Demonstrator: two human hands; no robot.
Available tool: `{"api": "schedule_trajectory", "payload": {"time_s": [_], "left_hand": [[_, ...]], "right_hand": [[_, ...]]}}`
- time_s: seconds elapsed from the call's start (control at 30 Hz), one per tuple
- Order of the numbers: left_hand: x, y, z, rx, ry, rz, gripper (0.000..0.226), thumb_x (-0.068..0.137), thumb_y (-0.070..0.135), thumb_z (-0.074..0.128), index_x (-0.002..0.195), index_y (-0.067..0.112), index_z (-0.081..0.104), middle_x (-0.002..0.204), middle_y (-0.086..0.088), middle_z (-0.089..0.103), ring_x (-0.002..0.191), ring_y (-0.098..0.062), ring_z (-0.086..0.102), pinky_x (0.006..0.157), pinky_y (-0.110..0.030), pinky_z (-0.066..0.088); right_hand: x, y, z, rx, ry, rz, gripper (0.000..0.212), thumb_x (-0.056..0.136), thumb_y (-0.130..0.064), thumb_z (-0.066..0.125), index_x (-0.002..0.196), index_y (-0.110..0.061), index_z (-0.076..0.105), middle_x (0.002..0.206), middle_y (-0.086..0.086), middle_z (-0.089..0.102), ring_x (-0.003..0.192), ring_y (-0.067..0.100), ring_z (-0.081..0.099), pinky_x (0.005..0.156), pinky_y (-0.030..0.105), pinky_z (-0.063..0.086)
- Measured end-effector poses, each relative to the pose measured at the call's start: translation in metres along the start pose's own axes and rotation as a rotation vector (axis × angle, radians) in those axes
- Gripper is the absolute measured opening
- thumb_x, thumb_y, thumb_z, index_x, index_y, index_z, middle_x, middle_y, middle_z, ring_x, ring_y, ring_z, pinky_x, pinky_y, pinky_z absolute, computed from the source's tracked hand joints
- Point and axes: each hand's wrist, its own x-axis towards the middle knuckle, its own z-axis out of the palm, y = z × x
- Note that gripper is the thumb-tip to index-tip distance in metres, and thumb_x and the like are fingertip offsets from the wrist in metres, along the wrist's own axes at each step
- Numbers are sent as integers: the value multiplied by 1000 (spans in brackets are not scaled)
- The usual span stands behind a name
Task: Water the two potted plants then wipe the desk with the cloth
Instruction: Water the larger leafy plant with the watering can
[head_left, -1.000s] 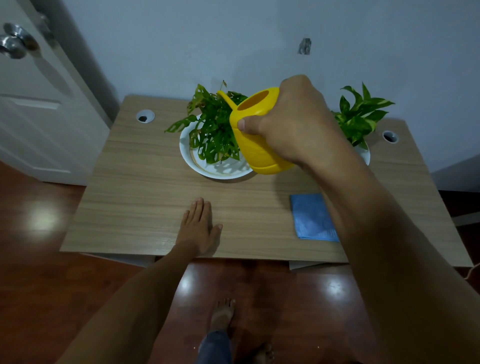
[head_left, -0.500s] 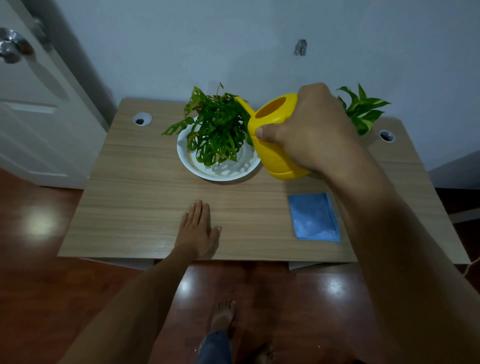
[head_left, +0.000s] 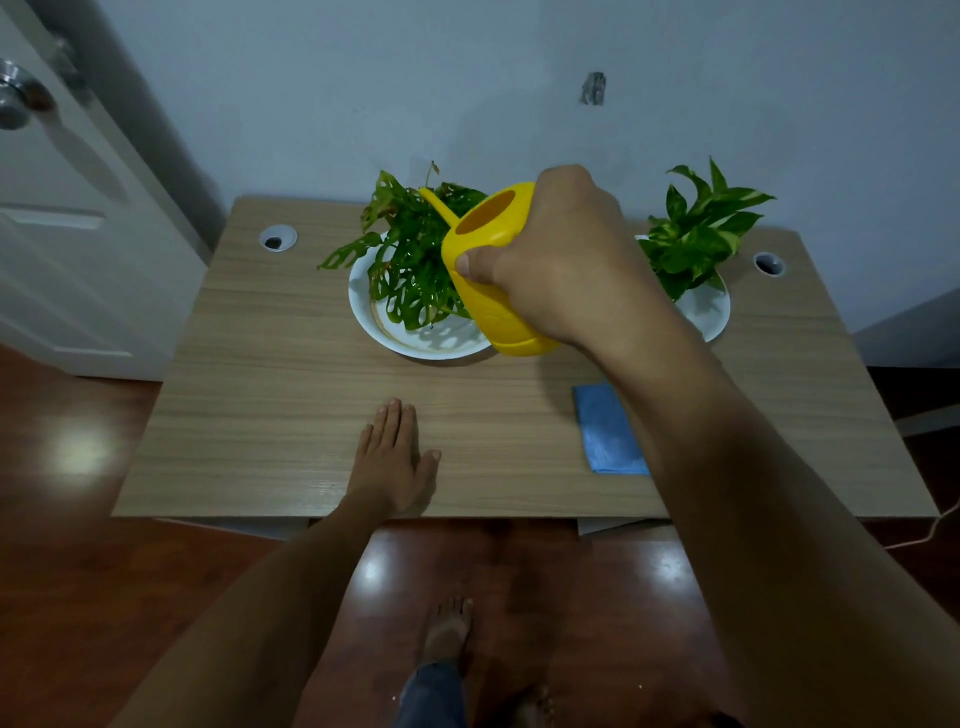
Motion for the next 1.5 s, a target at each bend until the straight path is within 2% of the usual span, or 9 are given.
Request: {"api": "schedule_trajectory", "payload": {"time_s": [0.27,0.4,0.5,0.57,0.67,0.97,1.17,1.27,1.5], "left_hand": [[0,-2,2,1,4,-2,85,102,60,32,165,14,-2,174,-7,-9,161,-21,-13,130,-42,-4],[0,-1,2,-4,8,0,86,101,61,30,165,14,-2,174,-7,-9,161,-21,-12,130,-42,-4],[-1,-1,2,-7,23,-3,85,102,60,33,165,14,-1,174,-8,-7,161,-22,-10,130,-42,-3],[-1,-1,2,-7,27,0,85,102,59,33,165,13,0,174,-8,-6,161,-22,-9,130,-43,-2],[0,-1,2,-6,20,2,85,103,60,33,165,13,-1,174,-8,-7,161,-22,-10,130,-42,-3],[-1,-1,1,-19,31,5,85,102,60,35,165,13,1,174,-8,-6,162,-23,-8,130,-43,-1],[-3,1,2,-30,41,-2,91,94,65,24,166,13,2,174,-8,-5,162,-23,-6,129,-43,-2],[-3,1,2,-31,29,-4,90,96,65,25,166,14,0,174,-7,-6,162,-23,-8,130,-43,-3],[-2,0,2,-2,14,-7,84,103,61,30,166,14,-2,174,-7,-9,161,-22,-10,130,-43,-4]], "right_hand": [[14,-3,-10,33,60,21,52,77,-44,81,95,-21,37,98,-1,43,87,22,46,51,25,24],[13,4,-10,-18,83,16,51,79,-44,80,103,-20,43,102,1,41,89,22,44,69,30,32],[9,11,-8,-40,94,44,57,78,-44,80,117,-14,50,102,1,40,89,22,42,72,31,32],[6,15,-7,-38,82,59,54,78,-44,80,113,-15,50,100,0,40,88,20,42,68,30,33],[-1,18,-5,-26,42,80,50,77,-44,81,96,-21,41,82,-7,37,82,20,43,50,25,26],[-5,12,-4,39,-32,102,52,73,-49,82,102,-19,50,96,-1,51,86,22,53,50,24,28],[-6,13,-8,33,-11,82,53,72,-49,83,98,-16,53,77,-9,44,72,15,49,49,26,26],[-7,18,-11,29,-18,81,54,71,-50,83,98,-15,54,77,-8,46,65,6,44,49,27,26],[-16,29,-22,1,-34,93,58,69,-54,83,103,-15,58,81,-6,51,67,7,47,49,26,27]]}}
